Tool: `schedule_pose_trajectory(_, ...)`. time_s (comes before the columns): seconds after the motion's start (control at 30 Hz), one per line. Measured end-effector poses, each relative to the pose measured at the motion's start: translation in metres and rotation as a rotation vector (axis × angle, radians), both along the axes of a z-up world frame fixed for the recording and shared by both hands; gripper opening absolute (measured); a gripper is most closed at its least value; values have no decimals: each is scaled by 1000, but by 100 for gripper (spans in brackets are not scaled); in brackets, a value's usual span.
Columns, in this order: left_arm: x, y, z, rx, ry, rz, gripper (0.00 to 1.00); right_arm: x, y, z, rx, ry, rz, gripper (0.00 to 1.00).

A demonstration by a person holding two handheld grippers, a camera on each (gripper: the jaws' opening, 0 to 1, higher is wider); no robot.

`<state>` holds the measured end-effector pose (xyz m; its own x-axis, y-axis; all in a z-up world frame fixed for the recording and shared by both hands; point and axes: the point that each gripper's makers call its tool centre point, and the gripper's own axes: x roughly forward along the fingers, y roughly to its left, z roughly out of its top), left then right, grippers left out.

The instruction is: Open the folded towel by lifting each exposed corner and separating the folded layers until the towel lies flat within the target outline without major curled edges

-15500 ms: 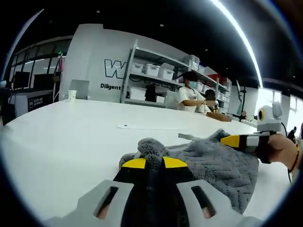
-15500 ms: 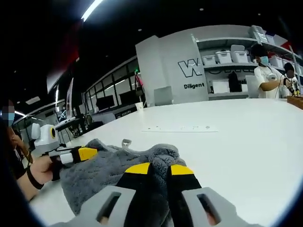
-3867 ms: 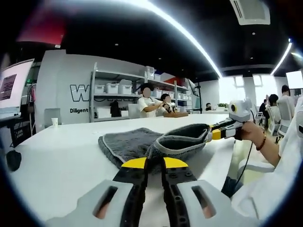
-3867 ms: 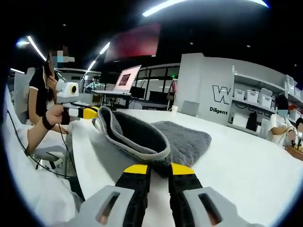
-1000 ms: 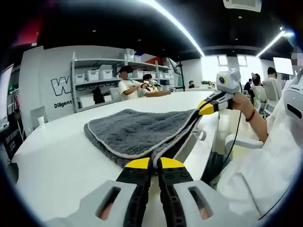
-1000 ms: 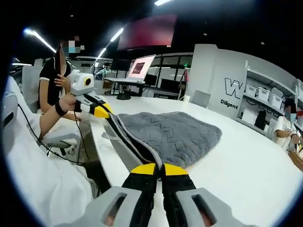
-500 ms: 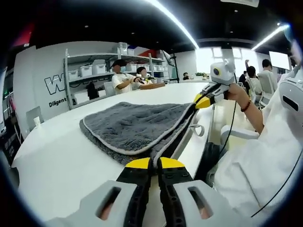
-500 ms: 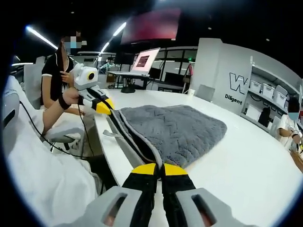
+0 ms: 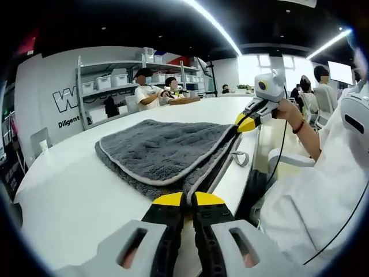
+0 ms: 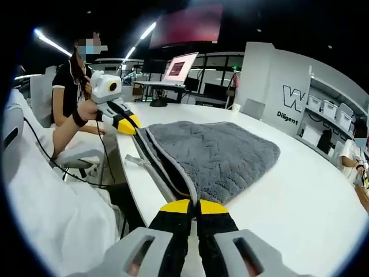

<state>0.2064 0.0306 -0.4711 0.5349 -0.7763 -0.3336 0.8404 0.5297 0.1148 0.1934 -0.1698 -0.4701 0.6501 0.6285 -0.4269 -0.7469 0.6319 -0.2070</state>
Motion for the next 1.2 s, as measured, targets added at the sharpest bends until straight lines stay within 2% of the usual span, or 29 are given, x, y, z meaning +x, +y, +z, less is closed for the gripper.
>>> schedule_pose_trajectory(0.13,-3,-3,3,6,-17,-11,5,0,1,1,-28,-27,16,0)
schedule_pose_trajectory(0.2,-5,-5,4,9,-24,-27,8,-2,3,6,-14,-58,38,0)
schedule_pose_trajectory(0.3,-8,-7,9,-31,-5,-38,11,-2,3,13,15,-71,38,0)
schedule_pose_trajectory(0.47,-9,-8,11,-31,-17,-39,11,-4,3,19,37,-83,45,0)
schedule_pose_trajectory(0.5,-9,-7,13,-50,-12,-38,11,-7,4,24,50,-101,54,0)
schedule_pose_trajectory(0.63,-8,-6,16,-47,-37,-29,9,-6,6,30,58,-125,51,0)
schedule_pose_trajectory(0.83,-12,-5,22,-72,-37,-44,9,-9,10,39,96,-134,58,0)
schedule_pose_trajectory(0.93,-13,-4,24,-79,-36,-41,9,-10,16,46,108,-168,74,1)
schedule_pose_trajectory(1.2,-12,0,27,-96,-38,-30,9,-10,39,52,115,-190,115,6)
